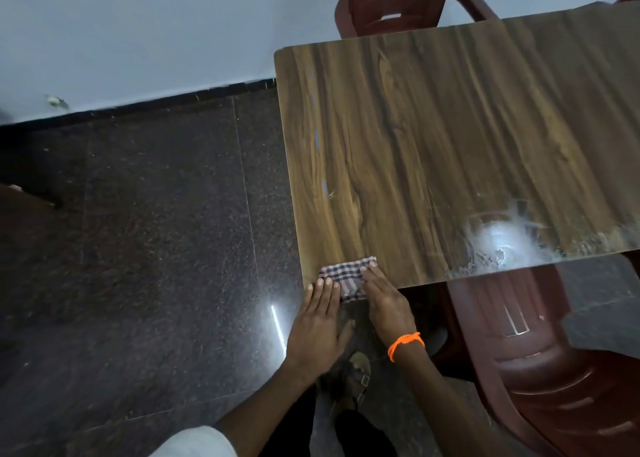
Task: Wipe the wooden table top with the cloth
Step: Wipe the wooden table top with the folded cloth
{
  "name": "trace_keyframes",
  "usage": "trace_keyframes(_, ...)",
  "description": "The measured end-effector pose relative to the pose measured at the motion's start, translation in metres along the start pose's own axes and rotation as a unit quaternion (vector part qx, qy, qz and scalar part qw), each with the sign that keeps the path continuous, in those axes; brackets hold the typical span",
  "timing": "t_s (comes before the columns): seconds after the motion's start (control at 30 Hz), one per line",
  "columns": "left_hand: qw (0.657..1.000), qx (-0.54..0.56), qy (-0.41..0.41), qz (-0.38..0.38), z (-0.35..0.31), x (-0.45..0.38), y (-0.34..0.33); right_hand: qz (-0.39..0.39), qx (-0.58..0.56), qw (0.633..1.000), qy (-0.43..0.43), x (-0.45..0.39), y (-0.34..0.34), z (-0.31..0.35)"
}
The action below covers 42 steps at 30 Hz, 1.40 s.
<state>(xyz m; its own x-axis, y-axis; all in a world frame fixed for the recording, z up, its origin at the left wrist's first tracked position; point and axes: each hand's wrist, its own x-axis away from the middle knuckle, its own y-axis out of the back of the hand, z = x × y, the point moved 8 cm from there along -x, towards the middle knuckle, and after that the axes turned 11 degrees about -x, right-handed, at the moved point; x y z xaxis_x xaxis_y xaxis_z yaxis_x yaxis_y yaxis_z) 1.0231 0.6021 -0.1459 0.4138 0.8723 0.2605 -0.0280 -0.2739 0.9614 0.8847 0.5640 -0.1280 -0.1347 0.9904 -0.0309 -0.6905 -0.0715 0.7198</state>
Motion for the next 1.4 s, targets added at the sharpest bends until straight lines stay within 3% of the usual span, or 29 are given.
trace_keyframes(0.1, 1.0, 0.002, 0.005, 0.018, -0.019, -0.001, 0.002, 0.015, 0.022, 0.999, 0.02, 0.011, 0.015, -0.008)
trace_keyframes(0.27, 1.0, -0.011, 0.018, 0.016, -0.024, -0.03, 0.018, 0.0, 0.026, 0.999, -0.026, -0.014, 0.033, -0.019)
trace_keyframes(0.53, 0.995, 0.016, 0.094, -0.009, 0.024, -0.006, 0.004, 0.023, -0.021, 0.999, -0.006, -0.039, -0.014, 0.027)
trace_keyframes(0.77, 0.996, 0.043, 0.077, -0.019, 0.018, 0.018, 0.003, 0.055, 0.003, 0.998, 0.015, -0.006, -0.017, 0.02)
trace_keyframes(0.93, 0.999, 0.03, 0.031, -0.019, -0.001, -0.013, 0.016, 0.024, 0.001, 1.0, -0.02, -0.015, 0.01, -0.009)
trace_keyframes(1.07, 0.999, 0.009, 0.043, -0.024, 0.017, -0.06, 0.032, -0.026, -0.015, 0.998, -0.053, -0.059, 0.016, -0.01)
trace_keyframes(1.23, 0.995, 0.023, 0.081, -0.044, 0.06, -0.067, 0.034, 0.021, -0.01, 1.0, -0.017, -0.104, -0.015, 0.017)
trace_keyframes(1.4, 0.995, 0.042, 0.056, -0.065, 0.071, -0.022, 0.009, 0.057, -0.005, 0.997, 0.048, -0.073, -0.035, 0.034)
